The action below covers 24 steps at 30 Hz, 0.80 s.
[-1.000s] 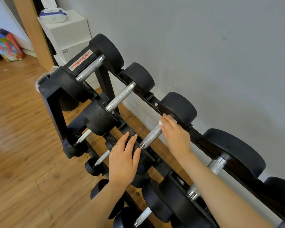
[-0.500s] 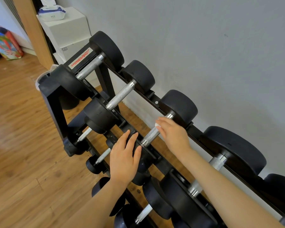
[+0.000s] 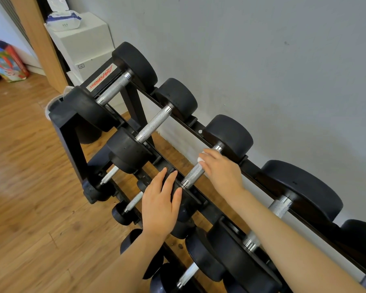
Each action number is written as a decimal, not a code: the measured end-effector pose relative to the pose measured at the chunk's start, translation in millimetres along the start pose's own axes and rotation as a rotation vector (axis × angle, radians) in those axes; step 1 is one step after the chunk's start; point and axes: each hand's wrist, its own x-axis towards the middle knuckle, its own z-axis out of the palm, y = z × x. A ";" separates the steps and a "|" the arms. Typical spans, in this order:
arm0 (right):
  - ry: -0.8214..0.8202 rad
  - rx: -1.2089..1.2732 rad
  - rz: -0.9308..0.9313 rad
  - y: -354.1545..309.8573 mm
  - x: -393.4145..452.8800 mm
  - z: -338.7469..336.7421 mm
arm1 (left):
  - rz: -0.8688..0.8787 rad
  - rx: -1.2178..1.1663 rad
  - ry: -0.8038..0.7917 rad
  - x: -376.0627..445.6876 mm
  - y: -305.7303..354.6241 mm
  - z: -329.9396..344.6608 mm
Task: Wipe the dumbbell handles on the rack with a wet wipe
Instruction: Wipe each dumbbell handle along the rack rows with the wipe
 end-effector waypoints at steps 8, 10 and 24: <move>0.041 0.038 -0.059 -2.8 -9.9 6.2 | -0.004 0.014 -0.001 -0.2 0.9 0.3; 0.142 0.045 0.024 -0.8 -9.7 4.2 | -0.007 0.015 -0.003 0.1 0.6 0.6; 0.161 0.078 -0.149 5.2 -22.4 16.8 | 0.002 0.000 0.007 -0.2 -1.5 1.8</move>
